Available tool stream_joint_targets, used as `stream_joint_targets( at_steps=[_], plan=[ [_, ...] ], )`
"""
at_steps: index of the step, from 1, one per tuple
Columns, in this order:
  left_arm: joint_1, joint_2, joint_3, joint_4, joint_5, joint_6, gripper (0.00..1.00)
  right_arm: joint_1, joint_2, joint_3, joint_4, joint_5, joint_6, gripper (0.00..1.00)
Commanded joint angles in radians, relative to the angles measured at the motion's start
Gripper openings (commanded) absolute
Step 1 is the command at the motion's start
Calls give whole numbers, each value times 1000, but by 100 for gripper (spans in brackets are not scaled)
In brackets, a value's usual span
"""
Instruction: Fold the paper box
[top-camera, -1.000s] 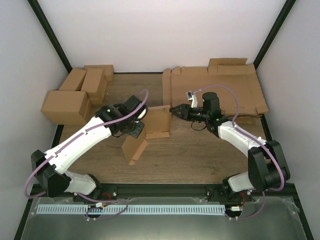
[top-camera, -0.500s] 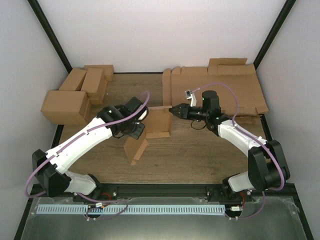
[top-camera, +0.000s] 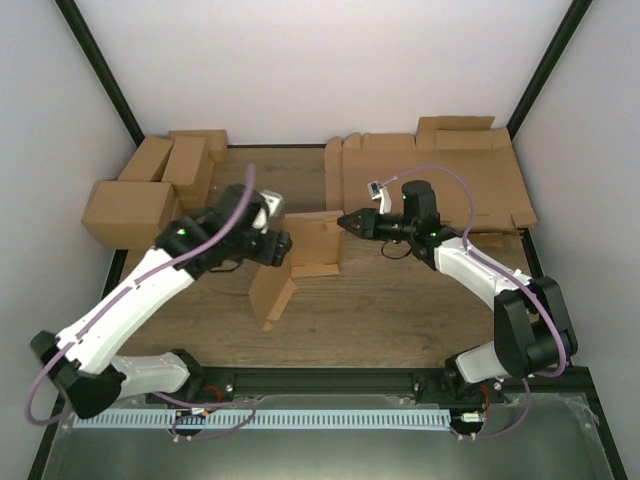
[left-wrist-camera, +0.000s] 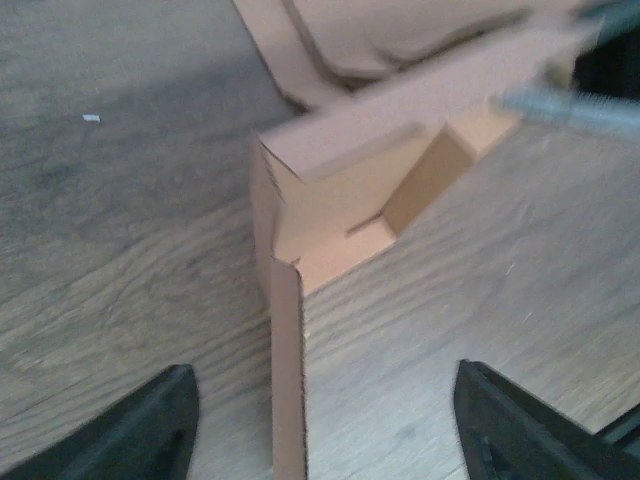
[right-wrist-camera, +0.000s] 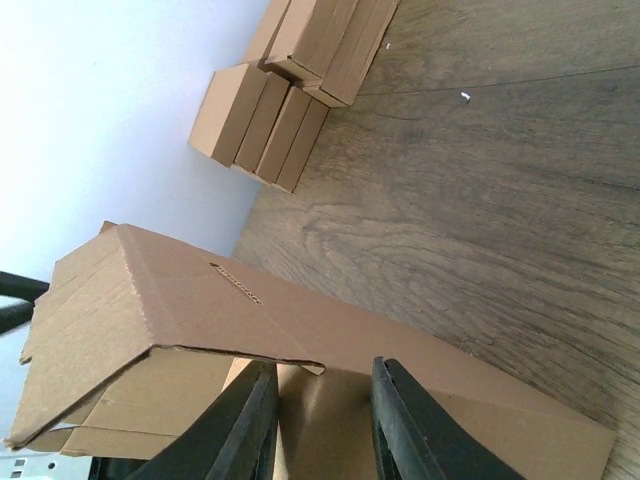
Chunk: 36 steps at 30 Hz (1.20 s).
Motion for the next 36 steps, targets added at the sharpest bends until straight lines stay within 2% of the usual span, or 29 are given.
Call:
stream_joint_targets(
  at_steps=[1,3,5,9,13,18,26,28,32,36],
  plan=[
    [130,-85,6,138,188,-71,65,-4,12,50,-45,-6,-32,27],
    [211,-108,-38,179,279,-93,57,-3,11,52,-47,-6,-32,27],
    [287,-123,-82,223,373,-112,53,-3,12,54,-47,-7,-32,27],
    [417,-127,-180,330,568,-143,51,-3,13,62,-55,-8,-38,27],
    [459,-85,-238,425,708,-147,52,-2,15,67,-64,-11,-46,28],
    [459,-35,-261,500,774,-146,52,-1,24,78,-67,-18,-52,32],
    [459,6,-261,533,778,-114,51,5,45,104,-59,-29,-64,44],
    [460,19,-267,542,783,-112,47,5,54,106,-53,-30,-60,44],
    [455,26,-302,577,826,-114,46,9,63,102,-30,-37,-41,45],
    [446,24,-306,539,813,-75,43,18,65,95,-13,-35,-27,45]
  ],
)
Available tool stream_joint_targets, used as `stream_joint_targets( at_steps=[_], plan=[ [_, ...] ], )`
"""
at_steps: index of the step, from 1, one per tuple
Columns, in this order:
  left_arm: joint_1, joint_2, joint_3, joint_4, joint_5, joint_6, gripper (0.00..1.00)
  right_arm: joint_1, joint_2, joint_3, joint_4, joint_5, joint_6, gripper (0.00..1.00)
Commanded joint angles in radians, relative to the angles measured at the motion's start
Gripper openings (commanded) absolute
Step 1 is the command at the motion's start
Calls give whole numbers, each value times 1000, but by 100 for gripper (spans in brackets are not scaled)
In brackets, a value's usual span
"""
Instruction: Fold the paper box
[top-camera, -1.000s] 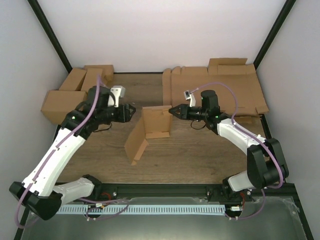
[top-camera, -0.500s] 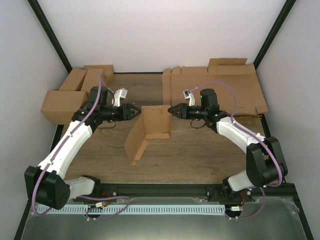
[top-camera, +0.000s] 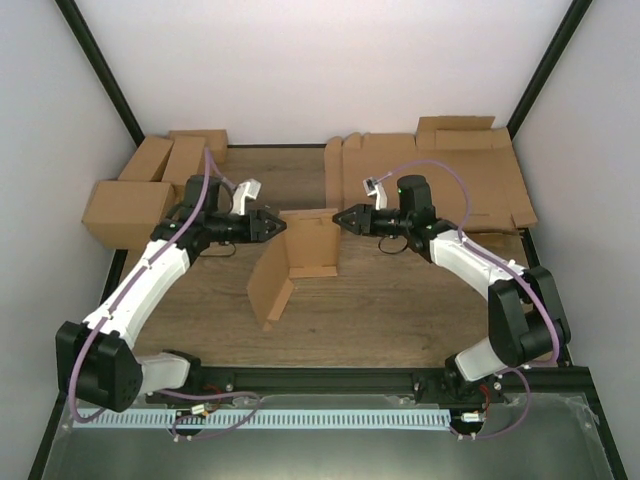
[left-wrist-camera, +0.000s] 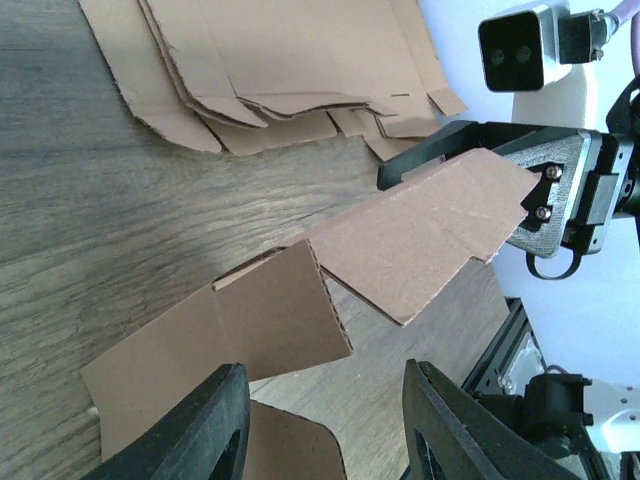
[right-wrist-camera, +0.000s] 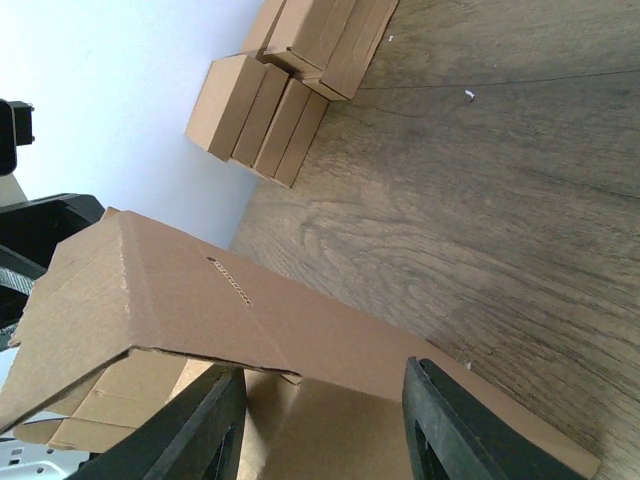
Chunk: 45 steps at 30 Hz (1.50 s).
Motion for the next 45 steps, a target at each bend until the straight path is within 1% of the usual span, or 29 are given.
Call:
stream_joint_targets(
  at_steps=[1,5,8,11,13,17,23,27,30,32,34,35,37,39,41,43,45],
  plan=[
    [-9,8,-9,-5,19,60,42,15,5,27,33,-19,19,45],
    [-40,8,-18,-33,0,80,39,26,10,15,51,-18,29,45],
    [-86,9,-12,-81,-101,107,36,32,14,3,67,-20,42,44],
    [-125,5,-5,-133,-199,136,29,36,12,-6,71,-18,48,44],
    [-146,-3,0,-163,-263,156,26,38,8,-10,72,-16,47,44],
    [-180,-5,15,-205,-335,196,21,38,8,-16,91,-13,73,45],
    [-262,19,25,-232,-410,227,19,39,19,-42,171,-34,198,44],
    [-329,40,40,-246,-460,239,18,40,15,-53,166,-15,281,44],
    [-355,53,50,-253,-500,238,18,43,11,-60,171,-5,314,43],
    [-356,50,55,-251,-522,223,22,46,6,-56,162,0,302,42],
    [-355,38,64,-246,-536,196,30,49,4,-47,136,8,264,42],
    [-353,26,67,-238,-535,180,36,50,3,-45,122,13,252,42],
    [-342,0,71,-219,-518,148,44,50,3,-44,109,17,231,42],
    [-315,-27,69,-200,-486,110,52,51,5,-45,99,19,213,41],
    [-273,-53,61,-175,-413,78,59,51,8,-42,84,26,193,41],
    [-229,-85,49,-150,-347,48,63,51,10,-37,69,33,177,41],
    [-189,-114,38,-129,-304,23,65,51,11,-34,62,35,165,41]
  ],
)
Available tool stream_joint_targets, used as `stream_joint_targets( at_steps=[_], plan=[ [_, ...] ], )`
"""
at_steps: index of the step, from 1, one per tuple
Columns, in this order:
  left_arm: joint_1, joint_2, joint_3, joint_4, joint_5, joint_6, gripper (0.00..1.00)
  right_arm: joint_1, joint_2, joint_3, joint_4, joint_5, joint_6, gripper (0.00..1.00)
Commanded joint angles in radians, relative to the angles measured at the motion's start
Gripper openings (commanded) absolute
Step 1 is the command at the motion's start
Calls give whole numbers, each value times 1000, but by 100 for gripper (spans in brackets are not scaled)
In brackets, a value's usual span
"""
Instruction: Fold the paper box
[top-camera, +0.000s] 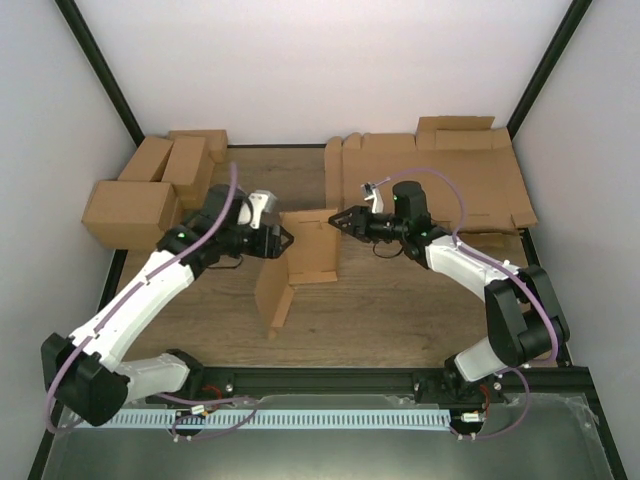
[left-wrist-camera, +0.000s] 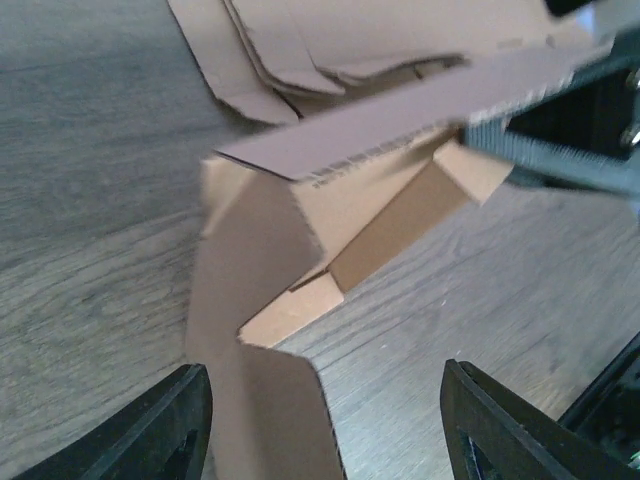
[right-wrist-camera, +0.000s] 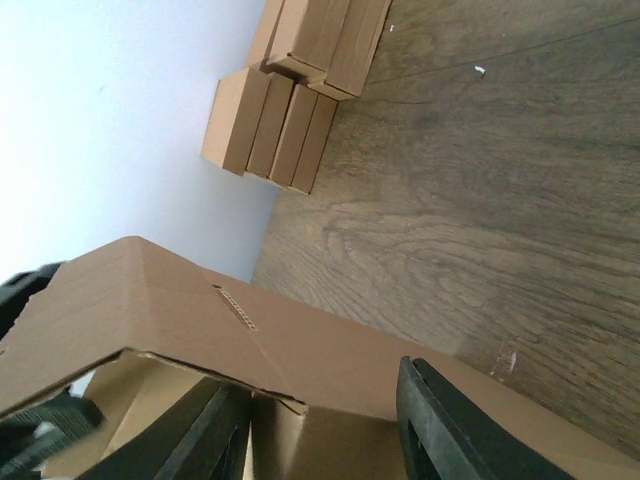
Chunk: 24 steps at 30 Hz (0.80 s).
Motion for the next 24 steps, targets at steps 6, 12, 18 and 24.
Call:
stream_joint_targets(
  at_steps=[6,12,18,24],
  plan=[
    [162,-127,-51,95,232,-128,51,15,4,28,-78,16,-56,41],
    [255,-142,-91,109,293,-129,47,17,5,33,-86,16,-71,41],
    [291,-69,-105,177,384,-112,51,17,3,35,-88,14,-81,41],
    [291,11,-87,231,437,-111,47,20,-1,41,-91,12,-86,41]
  ],
)
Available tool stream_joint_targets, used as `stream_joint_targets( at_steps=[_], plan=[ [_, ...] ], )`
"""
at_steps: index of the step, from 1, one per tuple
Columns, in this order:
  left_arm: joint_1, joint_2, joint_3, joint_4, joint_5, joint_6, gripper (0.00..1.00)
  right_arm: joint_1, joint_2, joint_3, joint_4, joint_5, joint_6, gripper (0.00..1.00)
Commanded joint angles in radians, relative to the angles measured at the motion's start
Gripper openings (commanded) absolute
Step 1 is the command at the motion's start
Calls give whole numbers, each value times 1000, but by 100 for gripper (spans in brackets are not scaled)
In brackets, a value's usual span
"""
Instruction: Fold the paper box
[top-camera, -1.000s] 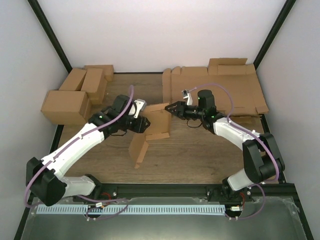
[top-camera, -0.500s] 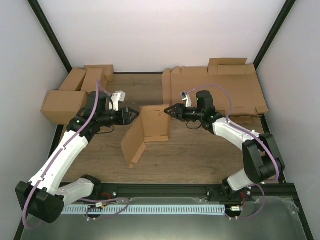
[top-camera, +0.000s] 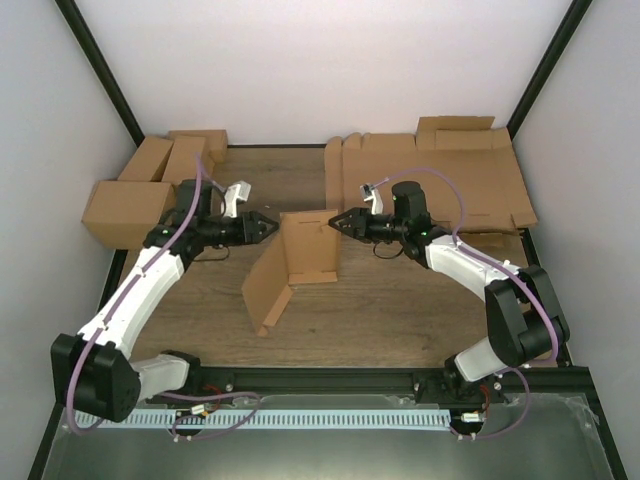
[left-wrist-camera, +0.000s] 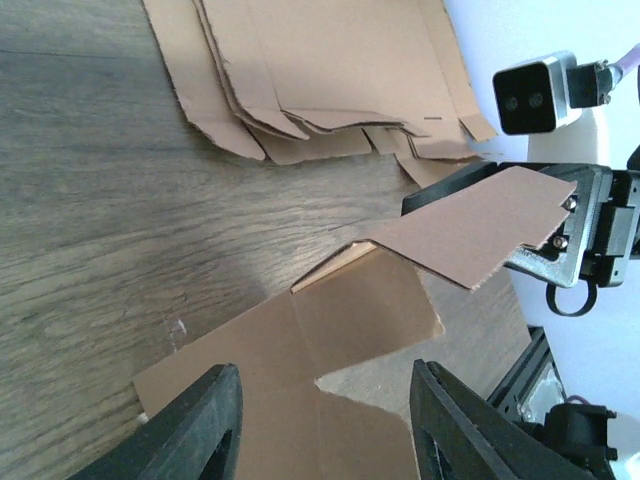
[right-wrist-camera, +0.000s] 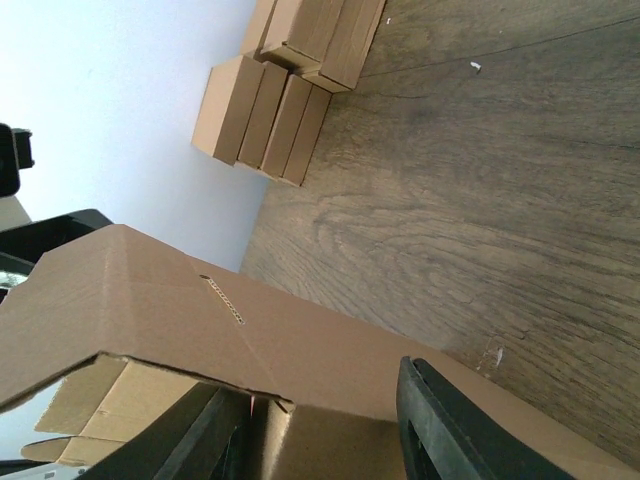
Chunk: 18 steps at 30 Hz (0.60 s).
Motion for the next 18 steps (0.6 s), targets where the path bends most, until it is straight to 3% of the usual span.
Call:
stream_joint_targets(
  at_steps=[1,18],
  plan=[
    [5,48,8,77,71,4,46,18,-2,37,-49,12,-24,41],
    [2,110,-29,106,102,9,27,50,-21,56,-92,31,-74,41]
  ],
)
